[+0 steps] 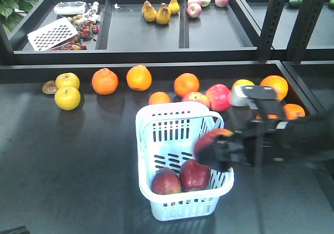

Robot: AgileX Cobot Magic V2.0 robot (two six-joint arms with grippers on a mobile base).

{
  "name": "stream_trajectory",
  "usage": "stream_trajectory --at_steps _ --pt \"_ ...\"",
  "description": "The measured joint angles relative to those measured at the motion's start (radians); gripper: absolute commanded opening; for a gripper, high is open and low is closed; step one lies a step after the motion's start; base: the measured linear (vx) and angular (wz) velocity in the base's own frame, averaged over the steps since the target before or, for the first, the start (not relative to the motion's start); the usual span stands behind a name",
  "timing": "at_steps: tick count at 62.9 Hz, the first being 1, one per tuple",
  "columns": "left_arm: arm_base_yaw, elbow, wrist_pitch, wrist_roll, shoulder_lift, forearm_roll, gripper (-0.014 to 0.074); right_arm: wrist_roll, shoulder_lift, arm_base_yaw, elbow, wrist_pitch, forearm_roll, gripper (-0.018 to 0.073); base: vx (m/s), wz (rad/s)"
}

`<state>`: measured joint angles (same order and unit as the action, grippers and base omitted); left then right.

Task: Pick three apples into basket with both arms
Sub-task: 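Carry the third apple into the basket and release it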

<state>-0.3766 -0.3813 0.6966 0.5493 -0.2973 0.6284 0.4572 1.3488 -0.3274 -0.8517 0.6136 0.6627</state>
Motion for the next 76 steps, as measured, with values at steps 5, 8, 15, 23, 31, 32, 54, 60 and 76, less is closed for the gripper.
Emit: stream_trajectory --at_steps 5,8,15,23,31,32,54,60,76 --pt "0.000 0.000 0.000 0.000 0.000 0.000 -0.0006 0.007 0.047 -0.048 0.000 -0.082 0.033 0.0193 0.00 0.00" --pt "0.000 0.000 0.000 0.000 0.000 0.000 -0.0006 0.019 0.081 -0.065 -0.001 -0.110 0.044 0.0285 0.00 0.00" --pt "0.000 0.000 0.000 0.000 0.000 0.000 -0.0006 0.039 0.159 -0.076 -0.028 -0.123 0.059 0.0511 0.00 0.00" --pt "0.000 0.000 0.000 0.000 0.000 0.000 -0.0006 0.045 0.219 -0.076 -0.071 -0.144 0.064 0.0708 0.00 0.00" --pt "0.000 0.000 0.000 0.000 0.000 0.000 -0.0006 0.052 0.238 -0.076 -0.095 -0.171 0.071 0.0724 0.00 0.00" --pt "0.000 0.000 0.000 0.000 0.000 0.000 -0.0006 0.052 0.238 -0.076 -0.096 -0.173 0.071 0.0723 0.00 0.00" --pt "0.000 0.000 0.000 0.000 0.000 0.000 -0.0006 0.053 0.224 -0.076 -0.101 -0.130 0.078 0.0440 0.00 0.00" --pt "0.000 0.000 0.000 0.000 0.000 0.000 -0.0006 0.056 0.201 -0.076 -0.101 -0.077 0.074 0.0239 0.00 0.00" --pt "0.000 0.000 0.000 0.000 0.000 0.000 -0.0006 0.056 0.059 -0.076 -0.101 0.059 -0.011 -0.0009 0.00 0.00"
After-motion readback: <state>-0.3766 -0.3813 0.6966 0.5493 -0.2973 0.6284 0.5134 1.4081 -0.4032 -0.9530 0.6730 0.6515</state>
